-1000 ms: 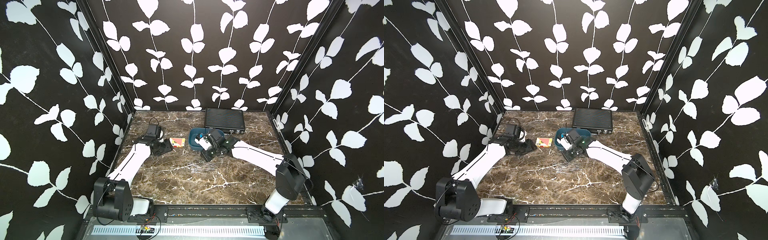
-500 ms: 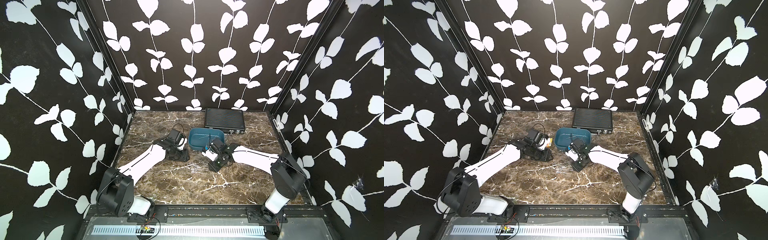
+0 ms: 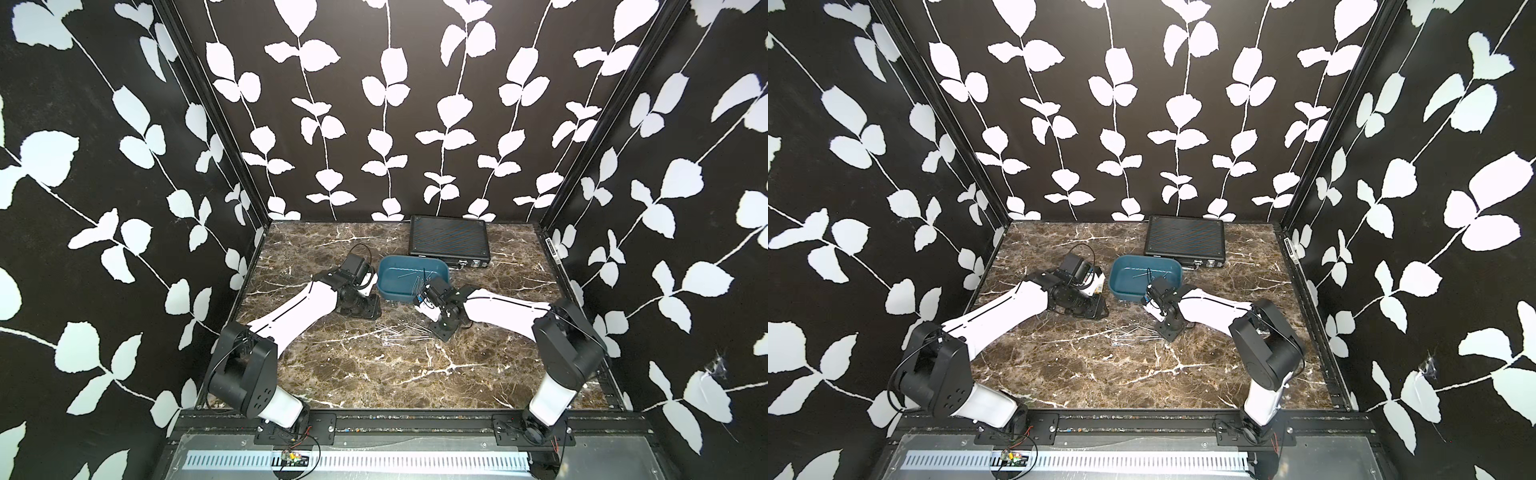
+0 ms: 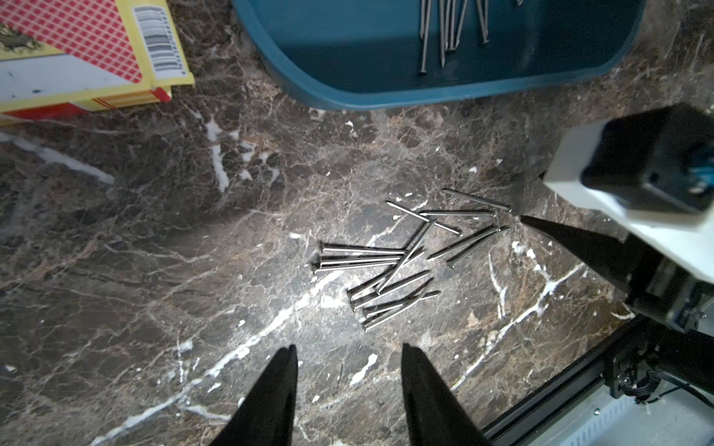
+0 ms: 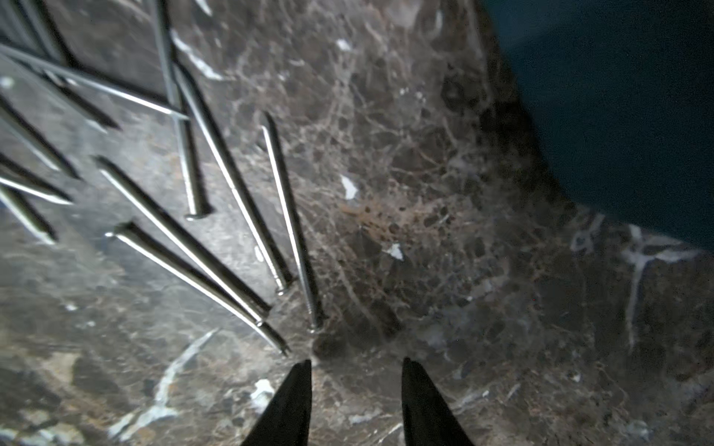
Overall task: Put the nails on the desktop into the storage box
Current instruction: Pick up the nail from the center of the board.
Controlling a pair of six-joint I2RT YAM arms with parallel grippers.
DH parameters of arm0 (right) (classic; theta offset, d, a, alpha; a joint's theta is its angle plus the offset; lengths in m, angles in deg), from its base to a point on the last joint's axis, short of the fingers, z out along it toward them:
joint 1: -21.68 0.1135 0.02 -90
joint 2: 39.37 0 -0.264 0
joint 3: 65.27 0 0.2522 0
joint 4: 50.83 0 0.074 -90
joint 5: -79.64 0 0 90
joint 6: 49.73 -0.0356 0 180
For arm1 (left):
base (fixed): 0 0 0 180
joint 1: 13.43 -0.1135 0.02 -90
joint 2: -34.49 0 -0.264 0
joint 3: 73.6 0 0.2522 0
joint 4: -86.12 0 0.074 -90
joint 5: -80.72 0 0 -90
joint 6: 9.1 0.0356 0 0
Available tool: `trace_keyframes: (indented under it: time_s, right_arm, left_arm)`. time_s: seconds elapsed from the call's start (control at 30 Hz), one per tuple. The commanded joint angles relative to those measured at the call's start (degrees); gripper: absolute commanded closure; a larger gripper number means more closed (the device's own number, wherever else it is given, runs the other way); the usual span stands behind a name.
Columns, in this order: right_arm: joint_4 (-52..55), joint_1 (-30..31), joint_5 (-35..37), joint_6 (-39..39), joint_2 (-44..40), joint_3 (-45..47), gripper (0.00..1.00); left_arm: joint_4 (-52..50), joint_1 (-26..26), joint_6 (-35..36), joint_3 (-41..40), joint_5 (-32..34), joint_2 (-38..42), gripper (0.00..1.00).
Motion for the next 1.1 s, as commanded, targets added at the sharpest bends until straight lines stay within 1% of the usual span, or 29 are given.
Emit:
trace_keyframes:
  time_s: [0.0, 0.43, 0.6, 1.07]
  right_arm:
    - [0.39, -0.3, 0.53, 1.03, 0.89, -1.34, 0.6]
    - [0.64, -0.27, -3.04, -0.45, 2.09, -3.62, 0.6]
    - [0.32, -0.26, -3.61, -1.04, 2.18, -3.89, 0.59]
    - [-1.12, 0.33, -4.06, -1.69, 6.62, -6.23, 0.59]
  left_arm:
    - [-2.31, 0.07, 1.41, 1.4, 0.93, 0.59, 0.54]
    - [-3.07, 0.07, 2.64, 0.81, 1.29, -0.11, 0.53]
    - [-3.16, 0.08, 2.89, 0.21, 1.4, 0.04, 0.53]
    - [-4.03, 0.08, 3.79, 0.32, 2.38, 0.33, 0.53]
